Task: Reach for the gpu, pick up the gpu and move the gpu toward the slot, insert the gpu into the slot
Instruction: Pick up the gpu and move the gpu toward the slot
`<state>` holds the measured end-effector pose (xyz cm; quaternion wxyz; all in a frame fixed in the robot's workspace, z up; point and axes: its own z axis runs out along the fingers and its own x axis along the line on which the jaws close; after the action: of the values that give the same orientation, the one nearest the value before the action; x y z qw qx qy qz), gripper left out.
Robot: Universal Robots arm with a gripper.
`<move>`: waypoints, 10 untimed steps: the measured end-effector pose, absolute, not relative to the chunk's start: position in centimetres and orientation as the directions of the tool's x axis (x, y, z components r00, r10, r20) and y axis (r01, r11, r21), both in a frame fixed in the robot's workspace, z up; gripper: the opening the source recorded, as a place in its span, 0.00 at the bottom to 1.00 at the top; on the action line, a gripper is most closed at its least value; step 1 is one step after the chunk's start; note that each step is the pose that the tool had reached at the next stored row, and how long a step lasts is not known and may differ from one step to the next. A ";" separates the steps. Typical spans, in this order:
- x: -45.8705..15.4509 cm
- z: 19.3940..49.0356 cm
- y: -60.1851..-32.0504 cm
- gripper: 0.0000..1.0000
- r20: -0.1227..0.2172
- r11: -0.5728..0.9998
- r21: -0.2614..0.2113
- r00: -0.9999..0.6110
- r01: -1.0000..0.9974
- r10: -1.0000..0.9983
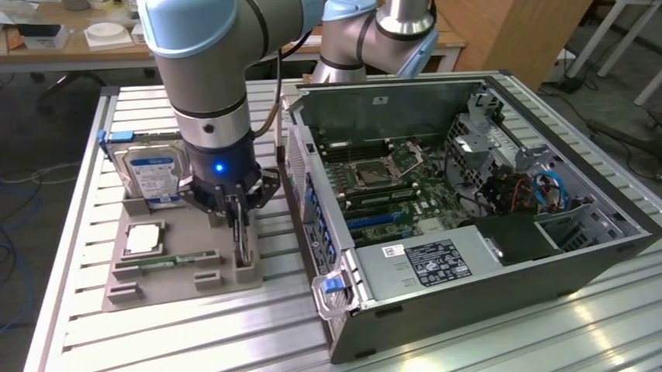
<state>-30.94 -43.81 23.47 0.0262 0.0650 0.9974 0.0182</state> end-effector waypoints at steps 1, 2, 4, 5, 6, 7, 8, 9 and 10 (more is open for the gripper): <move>-30.9 23.5 -43.8 0.27 -0.050 0.991 0.040 -0.990 0.129 0.131; -30.9 23.5 -43.8 0.27 -0.050 0.991 0.040 -0.990 0.129 0.131; -30.9 23.5 -43.8 0.27 -0.050 0.991 0.040 -0.990 0.129 0.131; -30.9 23.5 -43.8 0.27 -0.050 0.991 0.040 -0.990 0.129 0.131; -30.9 23.5 -43.8 0.27 -0.050 0.991 0.040 -0.990 0.129 0.131; -30.9 23.5 -43.8 0.27 -0.050 0.991 0.040 -0.990 0.129 0.131; -30.9 23.5 -43.8 0.27 -0.050 0.991 0.040 -0.990 0.129 0.131; -30.9 23.5 -43.8 0.27 -0.050 0.991 0.040 -0.990 0.129 0.131; -30.9 23.6 -43.8 0.27 -0.050 0.991 0.040 -0.990 0.129 0.131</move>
<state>-30.95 -43.82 23.59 0.0261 0.0650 0.9974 0.0183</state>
